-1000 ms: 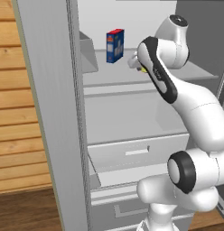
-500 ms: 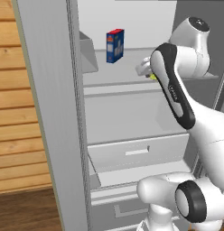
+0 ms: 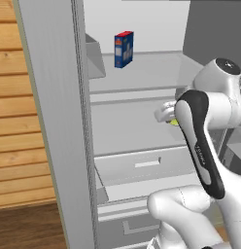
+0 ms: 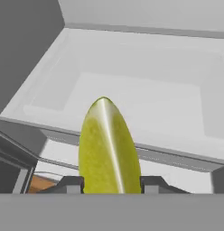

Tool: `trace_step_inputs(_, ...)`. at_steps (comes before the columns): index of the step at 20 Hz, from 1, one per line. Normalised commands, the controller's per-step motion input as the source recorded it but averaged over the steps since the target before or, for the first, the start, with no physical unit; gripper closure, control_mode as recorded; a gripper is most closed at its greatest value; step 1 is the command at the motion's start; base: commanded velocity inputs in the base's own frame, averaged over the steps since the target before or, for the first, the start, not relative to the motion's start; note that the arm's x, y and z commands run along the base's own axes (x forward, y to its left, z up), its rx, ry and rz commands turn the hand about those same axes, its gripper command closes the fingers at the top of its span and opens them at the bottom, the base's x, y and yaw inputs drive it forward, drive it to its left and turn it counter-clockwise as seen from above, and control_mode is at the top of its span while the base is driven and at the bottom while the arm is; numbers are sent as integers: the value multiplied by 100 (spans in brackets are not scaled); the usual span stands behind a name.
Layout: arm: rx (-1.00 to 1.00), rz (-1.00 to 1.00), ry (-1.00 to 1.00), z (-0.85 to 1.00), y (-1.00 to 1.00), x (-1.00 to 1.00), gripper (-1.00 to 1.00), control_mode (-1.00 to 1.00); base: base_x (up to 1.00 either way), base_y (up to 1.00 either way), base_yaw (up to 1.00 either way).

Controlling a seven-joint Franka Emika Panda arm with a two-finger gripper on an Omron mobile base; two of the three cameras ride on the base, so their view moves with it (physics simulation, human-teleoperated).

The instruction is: Grab a lemon wedge from the fridge and one ice cube from the ice bowl, and put them in the glass of lemonade.

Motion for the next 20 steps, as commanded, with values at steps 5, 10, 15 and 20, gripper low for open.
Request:
trace_step_inputs(5,-2,0,24,-81,4,-63,100,-100,0,0,0)
trace_step_inputs(10,-1,-4,3,-2,4,-71,100,-100,0,0,0)
trace_step_inputs(15,-1,-7,0,31,0,-80,100,-100,0,0,0)
trace_step_inputs(20,0,-5,0,17,0,-28,100,-100,0,0,0)
